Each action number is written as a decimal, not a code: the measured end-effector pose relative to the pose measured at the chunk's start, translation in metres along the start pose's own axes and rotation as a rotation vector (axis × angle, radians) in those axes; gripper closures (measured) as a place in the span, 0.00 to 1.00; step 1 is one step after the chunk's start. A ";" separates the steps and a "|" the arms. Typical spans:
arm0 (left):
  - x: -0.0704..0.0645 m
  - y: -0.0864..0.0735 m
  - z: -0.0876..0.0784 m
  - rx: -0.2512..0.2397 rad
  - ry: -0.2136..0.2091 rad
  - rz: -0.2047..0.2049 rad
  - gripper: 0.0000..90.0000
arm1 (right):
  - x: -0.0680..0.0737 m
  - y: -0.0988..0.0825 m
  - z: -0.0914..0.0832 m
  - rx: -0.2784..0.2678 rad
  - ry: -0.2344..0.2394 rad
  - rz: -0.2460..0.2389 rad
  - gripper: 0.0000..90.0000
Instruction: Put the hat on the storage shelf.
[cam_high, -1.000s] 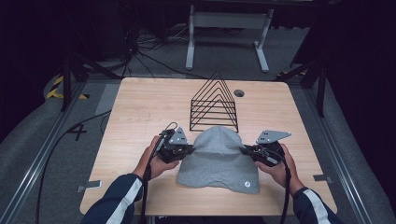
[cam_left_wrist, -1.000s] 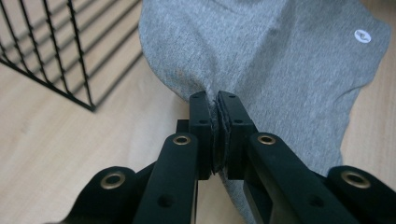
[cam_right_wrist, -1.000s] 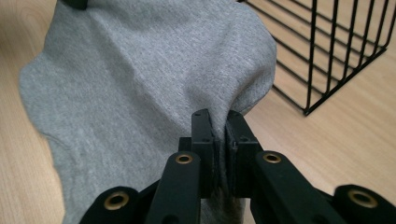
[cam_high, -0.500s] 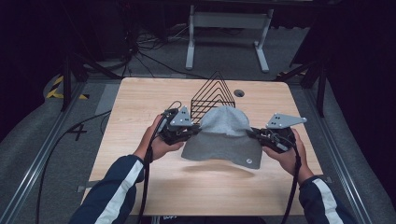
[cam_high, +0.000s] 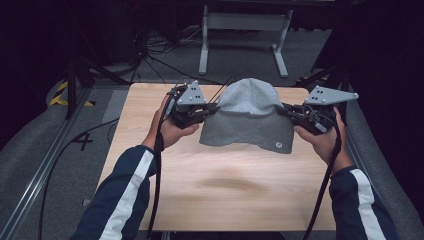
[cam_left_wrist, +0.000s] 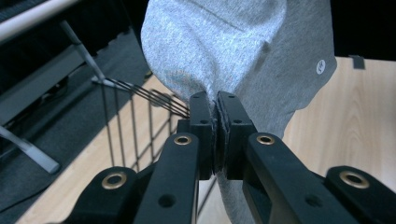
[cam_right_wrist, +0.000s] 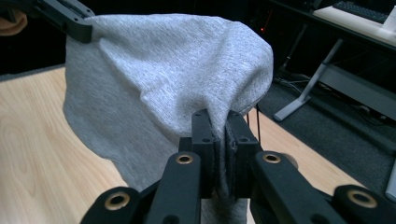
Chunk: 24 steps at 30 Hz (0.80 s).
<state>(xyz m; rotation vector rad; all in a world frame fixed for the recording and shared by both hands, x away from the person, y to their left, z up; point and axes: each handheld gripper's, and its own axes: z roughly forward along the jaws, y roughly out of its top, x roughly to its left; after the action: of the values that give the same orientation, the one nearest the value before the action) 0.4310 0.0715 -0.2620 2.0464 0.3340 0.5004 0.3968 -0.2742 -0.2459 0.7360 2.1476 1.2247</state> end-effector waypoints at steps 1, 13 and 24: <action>0.003 0.002 -0.001 -0.008 0.003 -0.013 0.95 | -0.001 0.004 0.001 -0.001 -0.002 0.002 0.94; 0.033 0.029 -0.009 -0.046 0.065 -0.027 0.95 | -0.014 0.043 0.013 -0.033 -0.046 -0.020 0.94; 0.063 0.045 -0.004 -0.023 0.134 -0.044 0.95 | -0.030 0.072 0.037 -0.034 -0.090 -0.030 0.94</action>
<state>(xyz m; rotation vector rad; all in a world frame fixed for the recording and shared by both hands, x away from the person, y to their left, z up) 0.4857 0.0789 -0.2083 1.9830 0.4506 0.6129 0.4571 -0.2424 -0.1928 0.7281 2.0526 1.1877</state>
